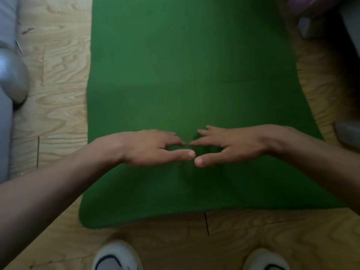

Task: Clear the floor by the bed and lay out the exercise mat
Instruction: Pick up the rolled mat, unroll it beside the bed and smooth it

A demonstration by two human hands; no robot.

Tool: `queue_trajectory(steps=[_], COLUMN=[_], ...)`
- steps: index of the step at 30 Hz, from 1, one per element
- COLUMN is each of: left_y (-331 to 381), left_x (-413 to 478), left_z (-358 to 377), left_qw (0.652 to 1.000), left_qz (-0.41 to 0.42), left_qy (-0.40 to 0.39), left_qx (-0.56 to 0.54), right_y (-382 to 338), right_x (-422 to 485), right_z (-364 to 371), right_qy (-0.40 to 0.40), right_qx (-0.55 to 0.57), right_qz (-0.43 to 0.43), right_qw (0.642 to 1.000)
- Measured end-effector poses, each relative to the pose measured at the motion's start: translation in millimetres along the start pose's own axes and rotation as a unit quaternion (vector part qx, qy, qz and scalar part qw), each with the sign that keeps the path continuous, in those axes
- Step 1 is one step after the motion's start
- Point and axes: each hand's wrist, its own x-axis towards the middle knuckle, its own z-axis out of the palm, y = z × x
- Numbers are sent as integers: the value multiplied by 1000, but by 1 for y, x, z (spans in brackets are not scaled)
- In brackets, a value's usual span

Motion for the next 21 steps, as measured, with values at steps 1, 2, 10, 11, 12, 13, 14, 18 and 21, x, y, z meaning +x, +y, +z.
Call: queue_trajectory(steps=[1,2,10,11,12,13,14,18,21], left_y=[-3,-8,-52,-54,-56,-57,-58,-62,-63], left_x=[5,11,66,70,72,76,78,83,71], left_z=[-1,-1,-7,-10,-9,-12,-11,-13,-22], left_qw=[998,992,952,954,957,958,960,962,954], left_qz=[-15,-35,-140,-142,-144,-144,-145,-146,-142], left_qy=[52,98,222,219,214,212,207,199,253], left_qx=[28,75,158,147,137,130,124,121,68], right_y=[2,6,34,36,37,39,40,42,37], right_x=[5,11,71,75,80,84,87,91,78], right_z=[-3,-5,-22,-25,-25,-27,-26,-28,-43], right_qy=[32,71,273,276,275,277,275,266,292], right_qx=[-8,-26,-108,-95,-82,-75,-72,-69,-40], right_qz=[7,16,109,115,123,129,132,137,129], right_qw=[999,997,950,950,950,949,949,952,947])
